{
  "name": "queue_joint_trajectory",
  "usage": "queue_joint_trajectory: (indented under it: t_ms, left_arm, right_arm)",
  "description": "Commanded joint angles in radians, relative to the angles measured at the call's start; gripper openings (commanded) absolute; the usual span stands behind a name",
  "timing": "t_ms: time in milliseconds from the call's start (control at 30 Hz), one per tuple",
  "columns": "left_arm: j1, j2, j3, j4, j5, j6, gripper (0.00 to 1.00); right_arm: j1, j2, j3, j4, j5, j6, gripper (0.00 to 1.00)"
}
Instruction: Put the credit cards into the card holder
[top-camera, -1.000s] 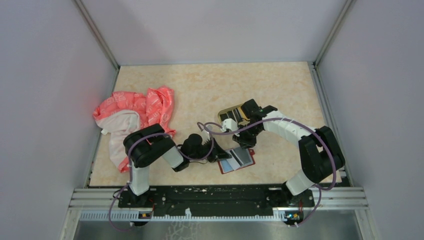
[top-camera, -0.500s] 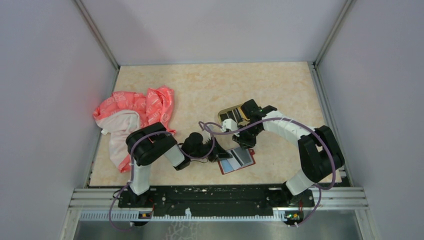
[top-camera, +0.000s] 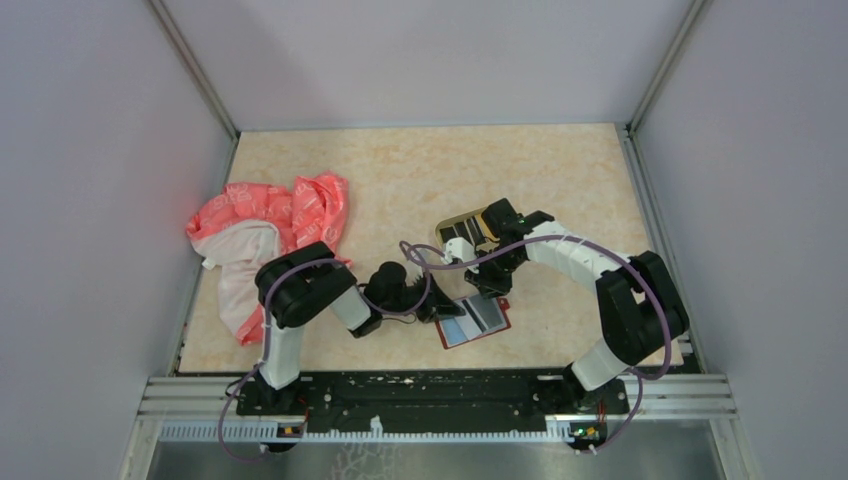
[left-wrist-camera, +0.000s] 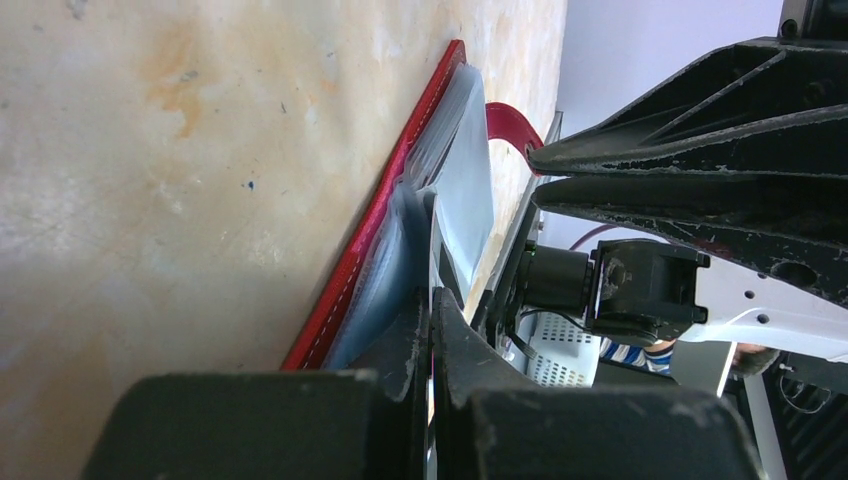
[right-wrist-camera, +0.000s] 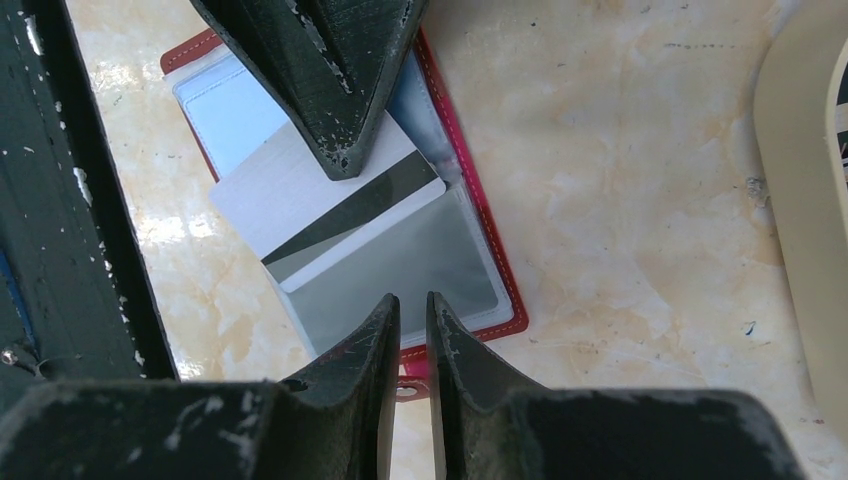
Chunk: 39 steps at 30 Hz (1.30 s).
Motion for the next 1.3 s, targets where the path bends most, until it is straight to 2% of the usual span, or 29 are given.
queue_joint_trajectory:
  t_ms: [0,333,533,800,1000,1100,1267]
  left_arm:
    - [0.003,0.034,0.016,-0.054,0.017,0.013,0.0]
    - [0.011,0.055,0.045,-0.067,0.037,0.017,0.0]
    - [0.018,0.06,0.054,-0.067,0.046,0.019,0.0]
    - [0.025,0.075,0.065,-0.057,0.066,0.019,0.02]
    - [0.026,0.083,0.068,-0.046,0.075,0.016,0.05]
    - [0.027,0.087,0.067,-0.04,0.078,0.014,0.06]
    - [0.028,0.088,0.066,-0.034,0.081,0.013,0.07]
  right_arm:
    - [-0.005,0.0,0.046,-0.008,-0.043,-0.016,0.16]
    - [0.003,-0.006,0.045,-0.008,-0.063,-0.02,0.16]
    - [0.051,-0.035,0.027,0.011,-0.087,-0.042,0.16]
    - [0.18,-0.172,-0.108,0.166,-0.146,-0.134,0.16]
    - [0.233,-0.261,-0.206,0.246,-0.226,-0.209,0.11]
    - [0.296,-0.27,-0.245,0.307,-0.186,-0.205,0.07]
    - [0.402,-0.195,-0.249,0.421,0.022,-0.115,0.0]
